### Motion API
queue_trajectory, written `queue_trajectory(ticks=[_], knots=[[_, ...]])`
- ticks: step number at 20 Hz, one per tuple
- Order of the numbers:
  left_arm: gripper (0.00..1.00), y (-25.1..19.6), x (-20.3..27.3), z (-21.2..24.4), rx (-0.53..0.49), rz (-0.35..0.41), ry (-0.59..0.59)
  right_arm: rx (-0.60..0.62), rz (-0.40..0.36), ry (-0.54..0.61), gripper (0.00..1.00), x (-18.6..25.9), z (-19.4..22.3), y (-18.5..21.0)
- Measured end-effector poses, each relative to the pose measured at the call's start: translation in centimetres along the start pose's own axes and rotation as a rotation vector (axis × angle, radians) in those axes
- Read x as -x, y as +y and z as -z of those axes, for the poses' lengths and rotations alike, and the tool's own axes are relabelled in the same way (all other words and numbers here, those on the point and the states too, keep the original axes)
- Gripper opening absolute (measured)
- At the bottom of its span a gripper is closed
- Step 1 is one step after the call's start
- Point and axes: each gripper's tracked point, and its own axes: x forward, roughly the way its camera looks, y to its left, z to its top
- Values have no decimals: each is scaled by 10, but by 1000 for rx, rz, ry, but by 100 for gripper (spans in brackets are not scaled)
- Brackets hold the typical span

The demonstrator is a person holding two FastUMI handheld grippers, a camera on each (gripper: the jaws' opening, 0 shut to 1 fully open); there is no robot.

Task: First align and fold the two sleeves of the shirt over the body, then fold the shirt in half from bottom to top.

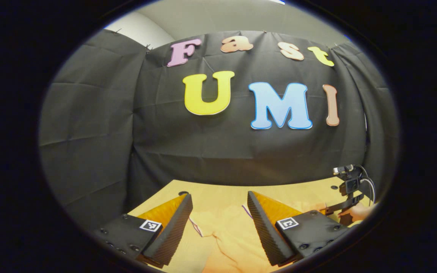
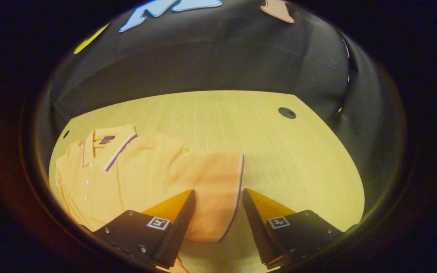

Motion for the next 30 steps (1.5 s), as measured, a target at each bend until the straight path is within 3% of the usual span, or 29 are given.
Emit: queue_trajectory(ticks=[2,5,16,17,19,20,25,30], knots=[[95,3,2,0,-2,-7,3,-28,-9,6,74,1,1,-1],[96,6,5,4,4,-13,10,-22,-12,6,50,1,2,-1],[96,2,7,2,-8,-7,6,-17,-19,3,50,2,0,-2],[96,1,7,2,-9,-6,7,-24,-20,5,18,2,1,-1],[95,2,9,3,-9,-8,8,-21,-6,4,18,-2,0,0],[96,3,9,3,-9,-10,9,-15,-4,2,5,-1,0,1],[96,9,16,3,-6,-24,9,32,4,0,5,4,-1,3],[96,12,22,0,-5,-38,0,69,8,-88,5,24,-29,10]])
